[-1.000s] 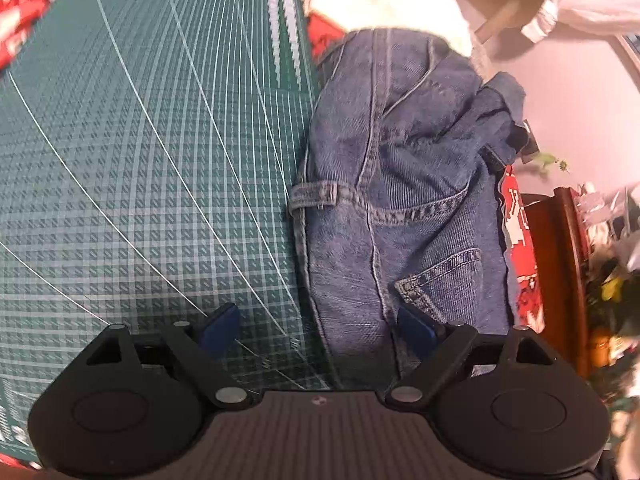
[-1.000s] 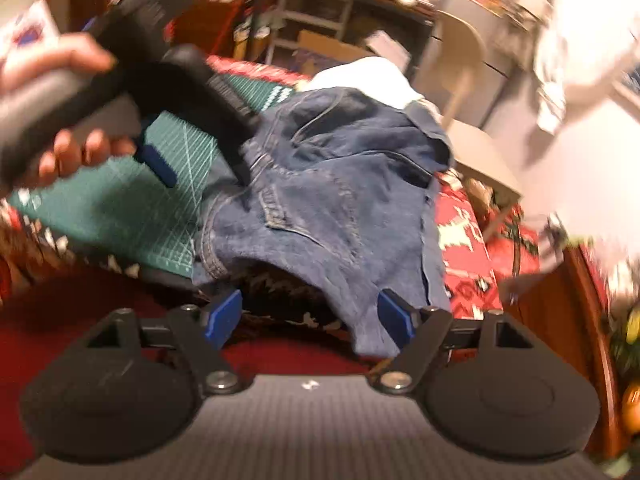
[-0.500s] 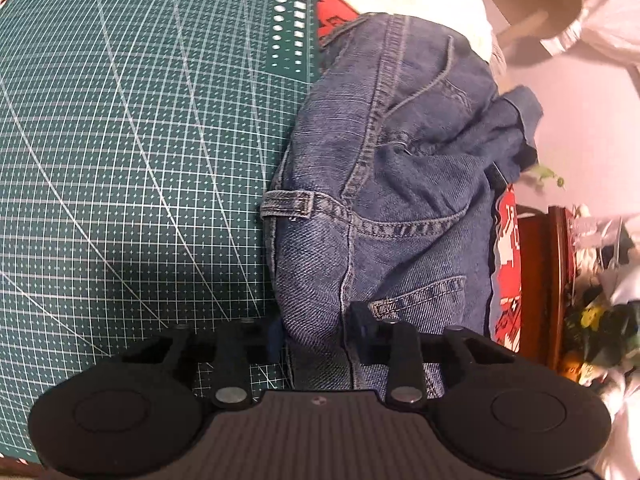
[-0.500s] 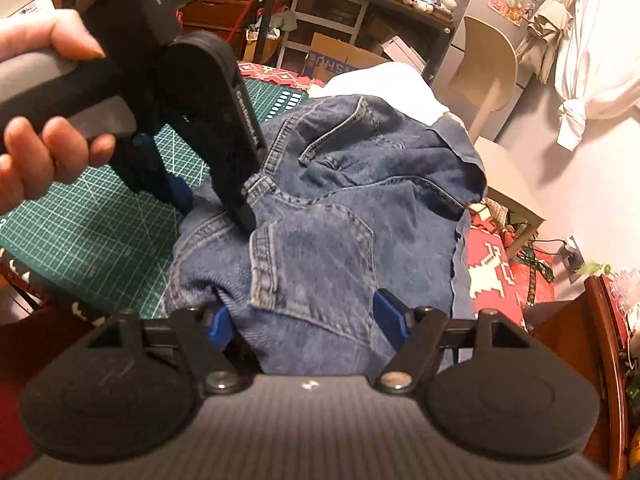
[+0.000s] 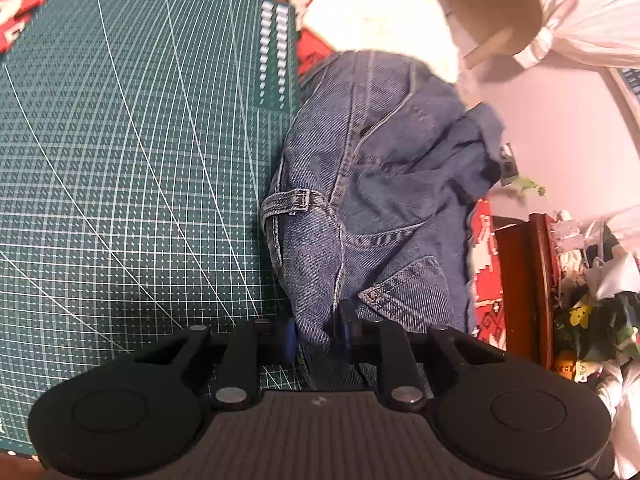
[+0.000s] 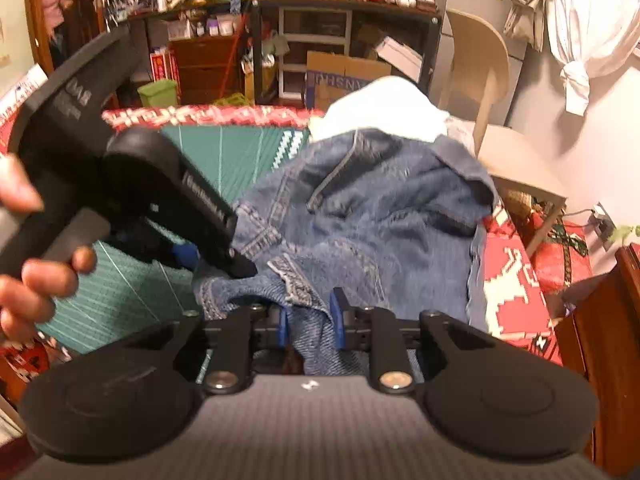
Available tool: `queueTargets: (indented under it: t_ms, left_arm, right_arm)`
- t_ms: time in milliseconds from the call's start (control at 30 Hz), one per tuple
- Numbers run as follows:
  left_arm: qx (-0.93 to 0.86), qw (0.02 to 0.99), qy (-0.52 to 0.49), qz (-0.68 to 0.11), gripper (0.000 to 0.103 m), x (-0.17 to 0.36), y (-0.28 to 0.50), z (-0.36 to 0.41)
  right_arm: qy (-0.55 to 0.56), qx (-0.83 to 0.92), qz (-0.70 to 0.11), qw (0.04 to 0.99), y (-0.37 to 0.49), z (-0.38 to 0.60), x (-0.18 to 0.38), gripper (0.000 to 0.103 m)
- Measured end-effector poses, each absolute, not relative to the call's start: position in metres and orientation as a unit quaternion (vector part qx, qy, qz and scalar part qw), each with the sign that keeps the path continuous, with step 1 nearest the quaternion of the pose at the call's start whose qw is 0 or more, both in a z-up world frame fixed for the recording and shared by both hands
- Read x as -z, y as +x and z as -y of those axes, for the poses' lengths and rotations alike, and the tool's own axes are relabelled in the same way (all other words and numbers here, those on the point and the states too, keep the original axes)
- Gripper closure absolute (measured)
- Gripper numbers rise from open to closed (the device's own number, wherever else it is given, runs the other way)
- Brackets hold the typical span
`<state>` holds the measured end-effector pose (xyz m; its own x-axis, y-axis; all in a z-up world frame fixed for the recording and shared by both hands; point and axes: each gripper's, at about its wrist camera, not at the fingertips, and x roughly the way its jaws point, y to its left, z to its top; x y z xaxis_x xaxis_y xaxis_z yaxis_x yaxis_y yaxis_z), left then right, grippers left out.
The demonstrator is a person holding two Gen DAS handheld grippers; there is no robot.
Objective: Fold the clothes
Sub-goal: 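Lift the denim shorts off the pile with both grippers, shaking them open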
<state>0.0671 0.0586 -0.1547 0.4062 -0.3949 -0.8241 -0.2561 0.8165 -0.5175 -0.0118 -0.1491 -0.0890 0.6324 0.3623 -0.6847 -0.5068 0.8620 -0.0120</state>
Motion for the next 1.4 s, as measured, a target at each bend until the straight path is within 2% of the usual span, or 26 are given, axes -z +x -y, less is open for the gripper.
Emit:
queueTargets:
  t_ms: [567,867,1033,1200,1300,1367,1400]
  left_arm:
    - [0.051,0.801,-0.36,-0.475,0.084,0.054,-0.007,-0.103]
    - [0.006,0.839,-0.358,-0.41,0.084,-0.032,-0.077,-0.144]
    - [-0.019,0.856,-0.342,-0.388,0.083,-0.063,-0.085,-0.156]
    - [-0.024,0.861,-0.324,-0.391,0.074,-0.042,-0.049,-0.153]
    - [-0.017,0.858,-0.327,-0.395,0.065,-0.008,-0.018,-0.149]
    - [-0.013,0.858,-0.327,-0.395,0.052,0.014,0.001,-0.146]
    - [-0.013,0.86,-0.325,-0.393,0.05,0.023,0.009,-0.144]
  right_arm:
    - [-0.067,-0.319,-0.266,0.907,-0.056,0.107,-0.03,0.085]
    - [-0.02,-0.393,-0.217,0.893,-0.108,0.067,-0.106,0.085]
    - [0.021,-0.41,-0.227,0.883,-0.1,0.063,-0.126,0.085]
    - [0.048,-0.383,-0.262,0.884,-0.058,0.077,-0.107,0.085]
    - [0.066,-0.342,-0.301,0.888,-0.018,0.094,-0.073,0.086]
    - [0.078,-0.315,-0.327,0.888,0.008,0.107,-0.046,0.086]
    - [0.085,-0.302,-0.34,0.886,0.021,0.113,-0.033,0.086]
